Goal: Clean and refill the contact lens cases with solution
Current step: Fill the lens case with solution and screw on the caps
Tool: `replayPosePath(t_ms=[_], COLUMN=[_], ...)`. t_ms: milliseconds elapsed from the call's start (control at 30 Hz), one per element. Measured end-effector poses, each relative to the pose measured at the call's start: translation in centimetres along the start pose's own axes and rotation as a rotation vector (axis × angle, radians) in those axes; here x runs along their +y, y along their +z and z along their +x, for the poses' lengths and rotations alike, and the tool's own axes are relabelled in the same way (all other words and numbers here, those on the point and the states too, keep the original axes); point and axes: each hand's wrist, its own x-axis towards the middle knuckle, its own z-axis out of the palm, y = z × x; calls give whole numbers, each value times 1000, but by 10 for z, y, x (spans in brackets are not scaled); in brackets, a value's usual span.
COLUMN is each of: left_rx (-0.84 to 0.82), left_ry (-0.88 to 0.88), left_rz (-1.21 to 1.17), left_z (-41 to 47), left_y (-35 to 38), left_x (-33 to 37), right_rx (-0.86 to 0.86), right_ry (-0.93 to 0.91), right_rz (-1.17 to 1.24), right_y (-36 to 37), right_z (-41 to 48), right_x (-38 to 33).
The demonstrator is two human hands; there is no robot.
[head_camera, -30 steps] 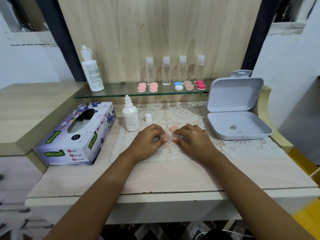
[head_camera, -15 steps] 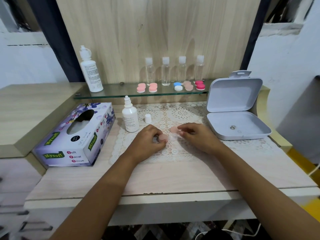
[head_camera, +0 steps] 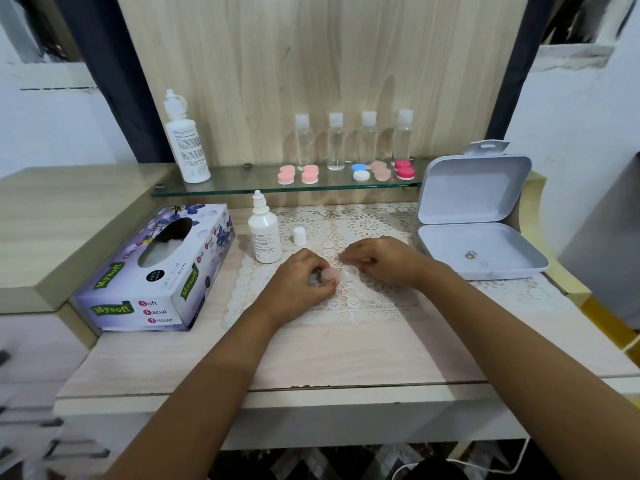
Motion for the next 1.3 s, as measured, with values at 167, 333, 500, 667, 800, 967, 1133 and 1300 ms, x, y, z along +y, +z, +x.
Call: replayPosePath(t_ms=[167,333,500,667,800,967,1133,1300], left_rx=[-1,-6,1,2,5,0,11,13], left_ry=[-6,-5,4,5,6,7,10,7], left_rz=[0,9,23,16,12,19,23,14], left_z=[0,0,1,0,0,0,0,0], left_y=[0,0,0,0,0,0,0,0], left_x=[0,0,0,0,1,0,0,0], right_rx=[100,300,318,300,318,339,354,366], right_ry=[76,230,184,168,113,44,60,122], right_rz=[35,318,384,331,278,253,273,335], right_y=[5,6,12,24,28,28,28,28], right_z=[-4,-16,-22,-23,-24,-30,-31,-29], right_x=[5,-3,-20,-25,-24,-23,-24,-23])
